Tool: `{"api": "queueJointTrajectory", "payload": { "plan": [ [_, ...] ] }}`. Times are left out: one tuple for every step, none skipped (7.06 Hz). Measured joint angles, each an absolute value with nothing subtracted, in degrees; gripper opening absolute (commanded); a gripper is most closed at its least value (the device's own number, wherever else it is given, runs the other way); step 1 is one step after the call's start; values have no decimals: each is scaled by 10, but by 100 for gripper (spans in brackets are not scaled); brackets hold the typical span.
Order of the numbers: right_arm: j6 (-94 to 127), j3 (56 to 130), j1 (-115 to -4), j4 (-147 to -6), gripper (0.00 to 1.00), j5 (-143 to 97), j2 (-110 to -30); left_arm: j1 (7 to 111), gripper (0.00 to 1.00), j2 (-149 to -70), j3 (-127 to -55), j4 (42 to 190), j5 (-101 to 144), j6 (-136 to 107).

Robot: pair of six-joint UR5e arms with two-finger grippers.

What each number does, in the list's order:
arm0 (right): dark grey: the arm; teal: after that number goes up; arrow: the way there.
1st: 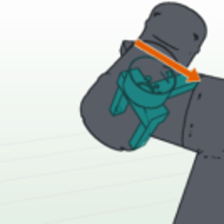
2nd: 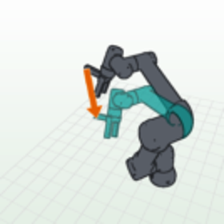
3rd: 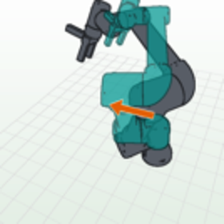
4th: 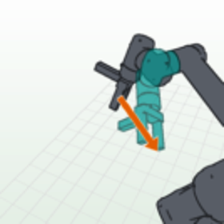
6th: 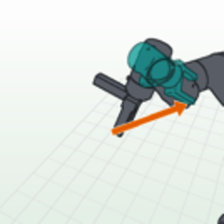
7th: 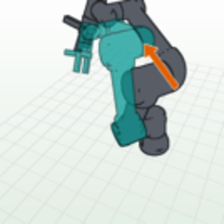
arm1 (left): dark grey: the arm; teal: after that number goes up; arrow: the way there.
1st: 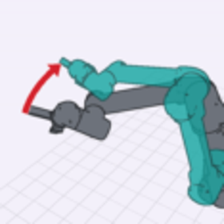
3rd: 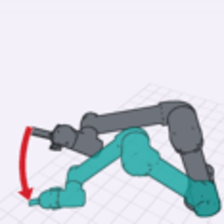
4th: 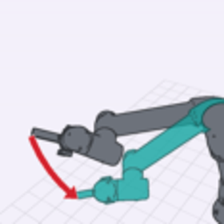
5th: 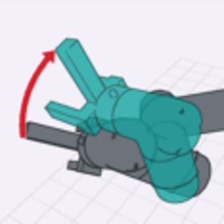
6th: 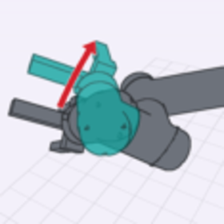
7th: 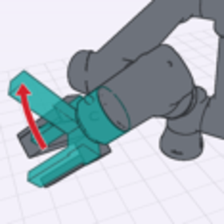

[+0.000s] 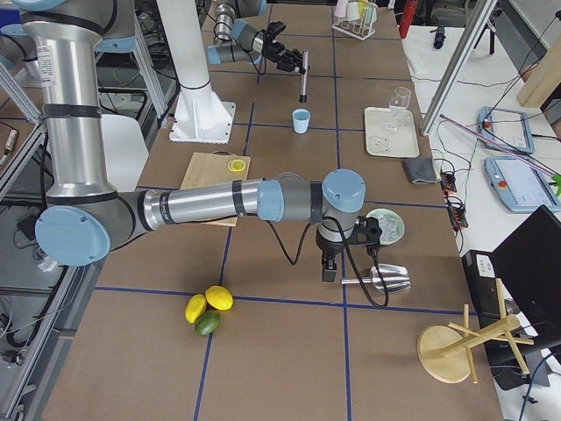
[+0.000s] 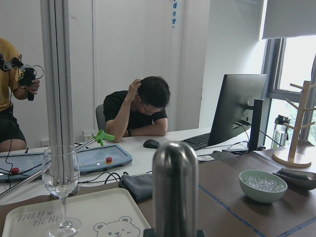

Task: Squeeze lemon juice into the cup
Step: 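Lift the muddler out of the cup and move it back toward its spot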

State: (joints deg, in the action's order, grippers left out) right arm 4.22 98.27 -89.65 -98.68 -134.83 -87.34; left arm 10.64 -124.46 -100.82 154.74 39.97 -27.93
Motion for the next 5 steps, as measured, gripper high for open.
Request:
{"api": "queueJointTrajectory", "payload": {
  "plan": [
    [42, 983, -896, -987, 100, -1348, -873, 124, 0, -1240, -1025, 1544, 420, -278],
    [42, 983, -896, -987, 100, -1348, -872, 158, 0, -1227, -1034, 1542, 468, -278],
    [42, 983, -896, -986, 100, -1348, -871, 203, 0, -1207, -1041, 1542, 540, -278],
    [42, 983, -896, -986, 100, -1348, -869, 246, 0, -1181, -1053, 1542, 613, -279],
    [43, 983, -896, -986, 100, -1348, -867, 278, 0, -1151, -1071, 1541, 671, -282]
  ]
}}
